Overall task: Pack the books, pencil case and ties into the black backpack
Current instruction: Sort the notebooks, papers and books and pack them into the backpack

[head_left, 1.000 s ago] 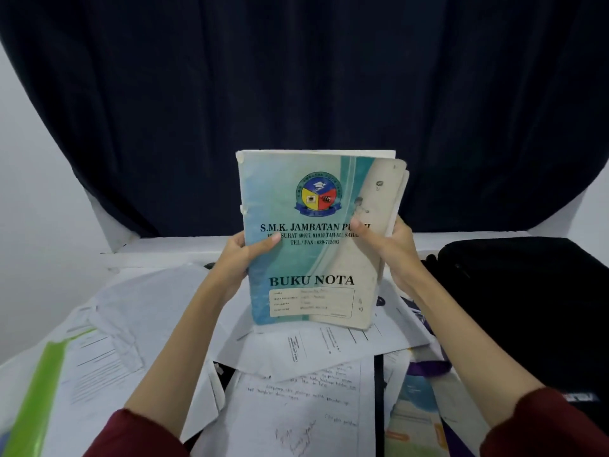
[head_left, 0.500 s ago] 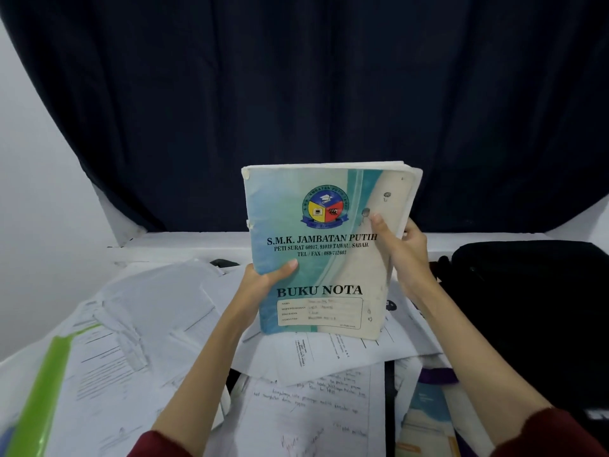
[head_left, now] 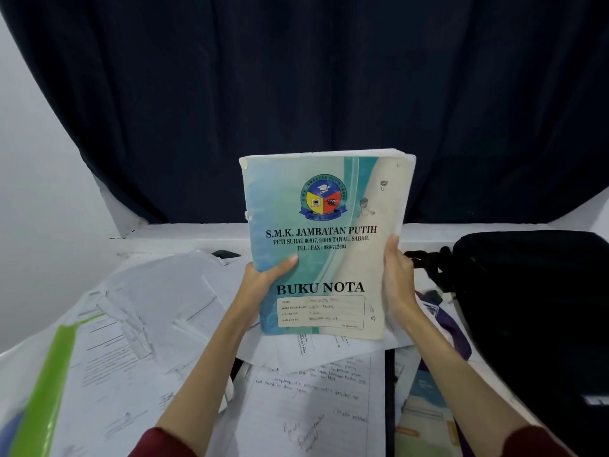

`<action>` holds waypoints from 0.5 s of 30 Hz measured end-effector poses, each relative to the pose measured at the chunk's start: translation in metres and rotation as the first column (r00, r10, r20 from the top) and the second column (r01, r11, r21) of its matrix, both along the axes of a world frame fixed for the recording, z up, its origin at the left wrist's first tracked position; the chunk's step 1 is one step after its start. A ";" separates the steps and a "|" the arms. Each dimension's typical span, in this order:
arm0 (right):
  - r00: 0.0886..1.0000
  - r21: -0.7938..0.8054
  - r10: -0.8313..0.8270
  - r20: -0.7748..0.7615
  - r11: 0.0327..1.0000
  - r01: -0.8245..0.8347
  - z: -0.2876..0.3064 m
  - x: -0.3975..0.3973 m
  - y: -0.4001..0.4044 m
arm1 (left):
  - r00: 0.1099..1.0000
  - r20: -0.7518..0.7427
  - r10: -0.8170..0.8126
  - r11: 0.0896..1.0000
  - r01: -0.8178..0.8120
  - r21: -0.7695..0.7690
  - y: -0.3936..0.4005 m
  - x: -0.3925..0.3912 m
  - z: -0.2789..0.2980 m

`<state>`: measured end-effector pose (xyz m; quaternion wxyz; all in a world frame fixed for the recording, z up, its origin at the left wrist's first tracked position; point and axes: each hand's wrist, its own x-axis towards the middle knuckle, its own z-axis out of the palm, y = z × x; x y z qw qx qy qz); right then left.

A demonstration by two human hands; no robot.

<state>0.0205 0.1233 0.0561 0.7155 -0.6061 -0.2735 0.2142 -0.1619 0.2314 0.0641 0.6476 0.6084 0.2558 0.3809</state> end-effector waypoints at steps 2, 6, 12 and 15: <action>0.999 0.005 -0.002 -0.046 1.000 0.002 0.000 0.000 -0.007 | 1.000 -0.013 -0.008 1.000 0.008 0.003 0.000 0.002 -0.001; 0.999 -0.003 0.050 -0.011 0.999 -0.050 0.014 0.007 -0.016 | 0.998 -0.047 -0.047 0.998 0.048 0.034 0.004 0.001 0.010; 0.995 0.155 0.046 -0.088 0.987 -0.032 0.048 0.015 -0.009 | 0.999 0.043 0.026 0.981 -0.034 0.192 0.011 0.004 0.050; 0.983 0.205 0.082 -0.162 0.978 -0.048 0.054 0.017 -0.006 | 0.995 0.083 0.051 0.986 -0.063 0.152 0.008 0.011 0.054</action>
